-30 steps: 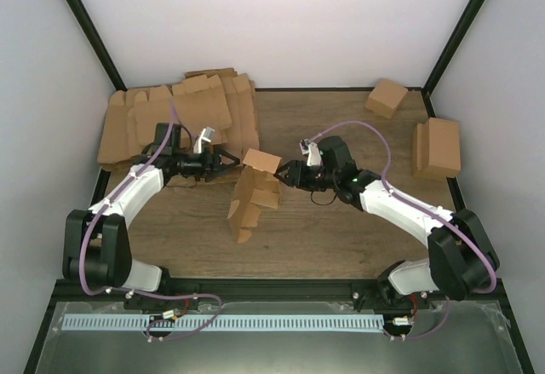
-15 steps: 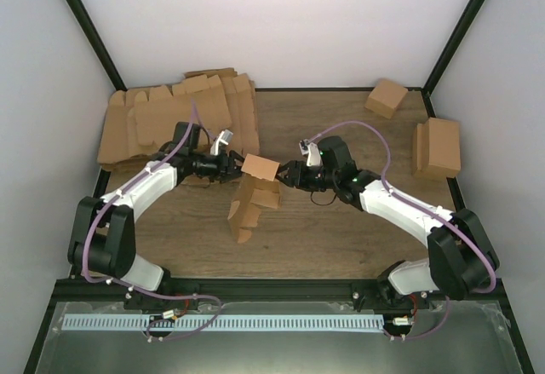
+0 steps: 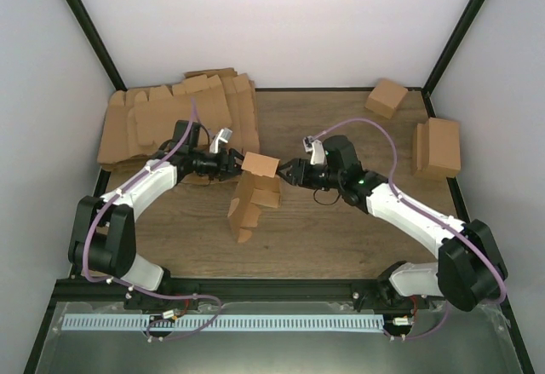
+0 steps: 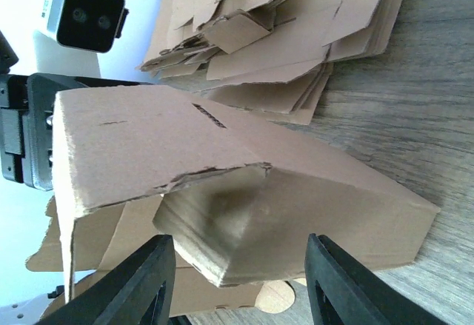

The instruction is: Fold the paper box

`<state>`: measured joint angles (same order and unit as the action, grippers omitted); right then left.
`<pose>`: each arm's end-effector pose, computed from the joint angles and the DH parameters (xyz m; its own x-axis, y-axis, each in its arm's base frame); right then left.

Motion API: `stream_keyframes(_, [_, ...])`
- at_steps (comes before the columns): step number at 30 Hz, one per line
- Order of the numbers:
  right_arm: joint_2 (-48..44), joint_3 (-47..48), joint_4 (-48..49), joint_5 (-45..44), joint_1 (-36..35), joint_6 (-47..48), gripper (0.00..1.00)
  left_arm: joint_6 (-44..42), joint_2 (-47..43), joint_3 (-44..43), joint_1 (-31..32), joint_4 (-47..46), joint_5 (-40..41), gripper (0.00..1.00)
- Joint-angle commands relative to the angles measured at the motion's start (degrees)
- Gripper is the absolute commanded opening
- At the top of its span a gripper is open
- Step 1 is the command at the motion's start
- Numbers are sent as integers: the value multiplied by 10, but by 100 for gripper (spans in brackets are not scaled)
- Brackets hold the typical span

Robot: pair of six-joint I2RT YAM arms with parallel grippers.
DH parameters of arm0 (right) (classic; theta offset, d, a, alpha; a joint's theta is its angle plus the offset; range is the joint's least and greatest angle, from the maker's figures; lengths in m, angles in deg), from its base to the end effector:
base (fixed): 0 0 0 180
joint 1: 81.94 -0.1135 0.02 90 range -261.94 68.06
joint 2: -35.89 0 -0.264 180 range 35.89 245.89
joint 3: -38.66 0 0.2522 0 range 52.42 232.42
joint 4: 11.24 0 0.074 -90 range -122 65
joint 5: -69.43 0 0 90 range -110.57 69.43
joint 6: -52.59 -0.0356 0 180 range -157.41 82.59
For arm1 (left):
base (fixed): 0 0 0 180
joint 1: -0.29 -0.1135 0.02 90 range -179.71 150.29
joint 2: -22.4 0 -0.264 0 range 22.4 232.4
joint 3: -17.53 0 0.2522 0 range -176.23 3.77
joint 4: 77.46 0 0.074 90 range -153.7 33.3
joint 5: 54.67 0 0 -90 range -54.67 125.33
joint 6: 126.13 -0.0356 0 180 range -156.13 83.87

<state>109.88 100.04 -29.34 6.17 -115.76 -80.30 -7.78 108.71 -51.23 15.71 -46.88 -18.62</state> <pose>0.2272 0.1715 0.2582 -0.8679 0.1502 -0.4735 -0.3109 0.5793 0.7535 0.2881 -0.1093 0.2302 -0.9531 -0.0270 -0.3015 0.2546 0.4670 -0.8468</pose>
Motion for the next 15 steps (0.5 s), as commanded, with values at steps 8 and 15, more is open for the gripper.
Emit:
stream_keyframes(8, [-58, 18, -40, -42, 3, 69, 55, -4, -7, -12, 1, -1, 1, 53])
stream_keyframes(15, [-88, 68, -92, -71, 3, 178, 61, -5, -8, -13, 1, -1, 1, 53])
